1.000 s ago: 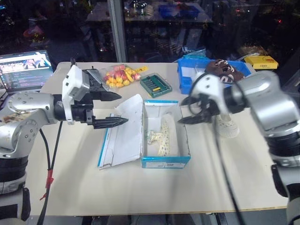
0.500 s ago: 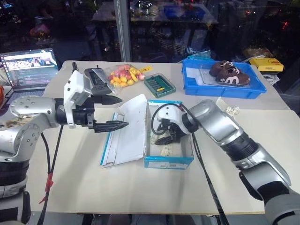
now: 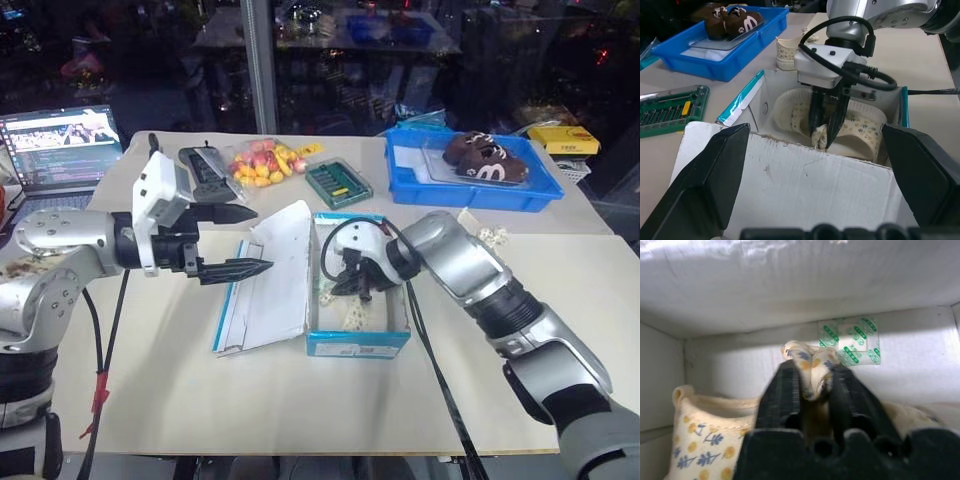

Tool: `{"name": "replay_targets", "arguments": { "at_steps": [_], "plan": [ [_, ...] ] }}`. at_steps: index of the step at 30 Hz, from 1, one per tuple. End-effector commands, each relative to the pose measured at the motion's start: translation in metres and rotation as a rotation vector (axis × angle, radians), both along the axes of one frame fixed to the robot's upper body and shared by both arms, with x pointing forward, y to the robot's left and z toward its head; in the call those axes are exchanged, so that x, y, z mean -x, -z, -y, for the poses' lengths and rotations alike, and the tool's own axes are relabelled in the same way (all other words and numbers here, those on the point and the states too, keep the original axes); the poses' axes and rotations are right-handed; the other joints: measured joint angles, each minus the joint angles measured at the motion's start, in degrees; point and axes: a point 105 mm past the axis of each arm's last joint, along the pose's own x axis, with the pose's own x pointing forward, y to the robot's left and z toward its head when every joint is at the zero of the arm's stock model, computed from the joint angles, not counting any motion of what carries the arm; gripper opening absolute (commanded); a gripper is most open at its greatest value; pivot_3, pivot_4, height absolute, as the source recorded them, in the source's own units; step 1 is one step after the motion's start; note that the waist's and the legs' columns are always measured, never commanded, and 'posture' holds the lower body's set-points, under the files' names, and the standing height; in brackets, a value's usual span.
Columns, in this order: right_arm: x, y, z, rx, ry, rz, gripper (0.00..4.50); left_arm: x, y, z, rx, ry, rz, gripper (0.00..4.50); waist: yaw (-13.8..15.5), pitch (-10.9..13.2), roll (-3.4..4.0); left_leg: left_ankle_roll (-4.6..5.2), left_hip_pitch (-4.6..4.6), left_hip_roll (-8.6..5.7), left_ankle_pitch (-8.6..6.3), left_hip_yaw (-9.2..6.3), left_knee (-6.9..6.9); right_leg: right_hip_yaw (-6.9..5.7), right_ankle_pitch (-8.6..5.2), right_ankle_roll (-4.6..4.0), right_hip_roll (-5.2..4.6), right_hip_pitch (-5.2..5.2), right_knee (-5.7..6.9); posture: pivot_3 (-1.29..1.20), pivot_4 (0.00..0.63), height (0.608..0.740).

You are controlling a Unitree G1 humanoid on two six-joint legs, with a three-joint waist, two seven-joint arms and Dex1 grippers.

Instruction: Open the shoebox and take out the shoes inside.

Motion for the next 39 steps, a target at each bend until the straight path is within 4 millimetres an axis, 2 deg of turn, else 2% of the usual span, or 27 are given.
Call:
{"name": "replay_targets", "arguments": {
  "at_steps": [1, 7, 14, 18, 20, 23, 25, 28, 31, 35, 39],
  "plan": [
    [0.023, -0.039, -0.006, -0.137, -0.108, 0.018, 0.07, 0.002, -0.011, 0.003, 0.000, 0.018, 0.049, 4.50, 0.06, 0.00, 0.00, 0.00, -0.03, 0.00, 0.00, 0.00, 0.00, 0.00, 0.00, 0.00, 0.00, -0.02, -0.01, 0.00, 0.150, 0.739],
    [0.034, -0.070, 0.009, -0.195, -0.132, 0.064, 0.07, 0.000, -0.011, 0.004, -0.002, 0.021, 0.054, 4.50, 0.14, 0.00, 0.00, 0.01, -0.05, 0.00, -0.01, 0.00, -0.03, 0.00, -0.01, 0.02, 0.00, -0.02, -0.03, 0.00, 0.150, 0.739],
    [0.023, -0.114, 0.025, -0.223, -0.095, 0.269, 0.07, -0.001, -0.011, 0.006, -0.003, 0.035, 0.054, 4.50, -0.01, 0.00, 0.00, 0.01, -0.05, 0.00, -0.01, 0.00, -0.05, 0.00, -0.02, 0.01, 0.00, -0.06, -0.03, 0.00, 0.150, 0.739],
    [0.022, -0.147, 0.056, -0.204, -0.074, 0.436, 0.07, -0.002, -0.011, 0.006, -0.005, 0.039, 0.052, 4.50, 0.31, 0.02, 0.01, 0.02, -0.13, -0.01, -0.01, 0.01, -0.06, 0.00, -0.02, 0.01, 0.00, -0.10, -0.08, 0.00, 0.150, 0.739],
    [0.021, -0.155, 0.074, -0.205, -0.054, 0.452, 0.07, -0.003, -0.010, 0.006, -0.004, 0.041, 0.051, 4.50, 0.56, 0.02, 0.00, 0.01, -0.13, 0.00, -0.02, 0.00, -0.06, -0.02, -0.03, 0.02, 0.00, -0.09, -0.11, 0.00, 0.150, 0.739],
    [0.009, -0.165, 0.103, -0.220, 0.045, 0.458, 0.07, -0.005, -0.009, 0.007, -0.004, 0.047, 0.052, 4.50, 0.49, 0.02, 0.00, 0.01, -0.12, -0.01, -0.01, 0.01, -0.04, -0.02, -0.02, 0.01, -0.01, -0.07, -0.11, 0.00, 0.150, 0.739],
    [0.003, -0.160, 0.121, -0.209, 0.099, 0.415, 0.07, -0.006, -0.009, 0.009, -0.007, 0.054, 0.058, 4.50, 0.39, 0.02, 0.00, 0.01, -0.11, -0.01, -0.01, 0.02, -0.04, -0.01, -0.01, 0.00, -0.01, -0.06, -0.11, 0.00, 0.150, 0.739],
    [-0.002, -0.133, 0.138, -0.175, 0.122, 0.298, 0.07, -0.004, -0.011, 0.013, 0.001, 0.079, 0.066, 4.50, 0.24, 0.02, 0.00, 0.02, -0.11, -0.01, -0.01, 0.02, -0.05, -0.01, -0.02, 0.00, -0.01, -0.07, -0.12, 0.00, 0.150, 0.739],
    [-0.007, -0.107, 0.137, -0.160, 0.117, 0.219, 0.07, -0.004, -0.010, 0.013, 0.000, 0.081, 0.066, 4.50, -0.21, 0.02, 0.01, 0.04, -0.12, -0.01, -0.03, 0.02, -0.06, 0.01, -0.03, 0.01, -0.01, -0.08, -0.12, 0.00, 0.150, 0.739],
    [-0.029, -0.051, 0.134, 0.031, 0.153, 0.196, 0.07, -0.008, -0.009, 0.014, 0.004, 0.072, 0.078, 4.50, -0.91, 0.02, 0.01, 0.03, -0.04, -0.01, -0.02, 0.03, -0.04, 0.06, -0.02, 0.00, 0.00, -0.07, -0.05, 0.00, 0.150, 0.739],
    [-0.044, -0.026, 0.138, 0.106, 0.188, 0.193, 0.07, -0.008, -0.008, 0.015, 0.002, 0.078, 0.078, 4.50, -0.78, 0.03, 0.02, 0.01, -0.09, -0.03, 0.00, 0.03, -0.02, 0.09, -0.01, 0.02, 0.00, -0.09, -0.07, 0.00, 0.150, 0.739]
  ]
}}
